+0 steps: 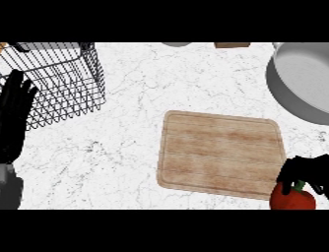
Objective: Pick the bell pepper from the cutting board and place it in the pot
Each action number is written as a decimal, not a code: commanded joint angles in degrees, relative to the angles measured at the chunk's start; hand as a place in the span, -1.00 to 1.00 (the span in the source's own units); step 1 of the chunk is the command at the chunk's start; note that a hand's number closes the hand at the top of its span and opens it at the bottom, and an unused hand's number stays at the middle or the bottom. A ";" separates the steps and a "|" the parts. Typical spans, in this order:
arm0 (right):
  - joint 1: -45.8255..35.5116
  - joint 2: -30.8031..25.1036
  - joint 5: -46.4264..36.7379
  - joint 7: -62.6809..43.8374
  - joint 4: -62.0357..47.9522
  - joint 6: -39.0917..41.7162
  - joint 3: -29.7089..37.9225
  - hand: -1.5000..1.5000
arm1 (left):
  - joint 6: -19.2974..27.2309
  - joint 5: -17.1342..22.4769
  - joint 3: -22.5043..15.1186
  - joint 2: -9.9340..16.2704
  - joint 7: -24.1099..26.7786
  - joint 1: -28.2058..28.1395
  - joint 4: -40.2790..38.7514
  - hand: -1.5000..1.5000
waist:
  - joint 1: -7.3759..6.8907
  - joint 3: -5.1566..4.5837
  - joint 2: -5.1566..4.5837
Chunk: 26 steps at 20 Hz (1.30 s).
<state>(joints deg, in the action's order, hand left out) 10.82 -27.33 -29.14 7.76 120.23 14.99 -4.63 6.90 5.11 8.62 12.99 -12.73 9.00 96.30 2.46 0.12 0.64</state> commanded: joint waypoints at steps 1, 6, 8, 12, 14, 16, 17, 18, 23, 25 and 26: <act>0.65 -0.12 8.32 -1.82 7.49 -1.37 12.56 1.00 | 0.71 -0.78 -0.03 -0.26 0.07 2.06 -2.72 0.00 | 0.26 -0.15 -0.36; -3.18 -1.19 16.85 -4.70 3.20 -0.37 24.96 1.00 | 0.37 -1.38 -1.72 -1.72 0.70 -0.72 -0.24 0.00 | -1.91 -0.13 -0.55; -8.13 -1.78 18.40 -9.32 0.27 0.19 26.27 1.00 | -0.72 -0.01 -0.68 -0.79 -0.60 1.07 -1.43 0.00 | -2.33 -0.14 -0.65; -12.19 -4.62 21.16 -1.91 -14.06 2.26 30.78 1.00 | 0.70 -1.41 -1.79 -2.28 -0.60 1.97 -1.68 0.00 | -2.59 -0.09 -0.71; -15.94 -6.04 23.34 -3.08 -18.73 3.63 31.61 1.00 | -0.38 -0.91 -1.25 -1.57 -0.13 1.52 -1.43 0.00 | -2.70 -0.10 -0.71; -23.03 -7.33 19.86 -5.54 -23.99 1.86 28.80 1.00 | -0.42 -0.85 -1.94 -2.08 -1.34 2.22 -1.31 0.00 | -3.03 -0.11 -0.75; -22.51 -6.39 19.49 -4.64 -24.24 1.74 28.67 1.00 | 0.54 -1.16 -1.30 -2.12 -2.23 2.40 -1.28 0.00 | -2.80 -0.11 -0.69; -25.63 -7.84 19.42 -4.21 -28.61 2.41 28.22 1.00 | 0.44 -1.71 -1.95 -2.13 -2.07 3.15 -1.02 0.00 | -2.94 -0.11 -0.73; -30.21 -5.83 17.52 5.43 -45.42 -1.25 28.14 1.00 | 0.57 -2.34 -2.31 -1.70 -3.93 3.56 0.44 0.00 | -3.45 -0.04 -0.92; -31.82 -6.88 17.76 7.75 -48.74 -0.54 28.52 1.00 | -0.07 -2.08 -2.65 -3.36 -0.35 2.78 -2.73 0.00 | -2.91 -0.09 -0.79; -35.91 -9.58 10.81 10.15 -52.26 -5.45 26.81 1.00 | -0.52 -1.69 -2.28 -2.53 -1.12 2.36 -1.92 0.00 | -4.06 -0.05 -1.11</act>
<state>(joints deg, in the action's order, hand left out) -19.79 -35.18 -12.00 11.62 77.43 14.44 23.65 6.67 3.30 6.47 10.68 -13.23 11.53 95.46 -0.92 0.16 -0.12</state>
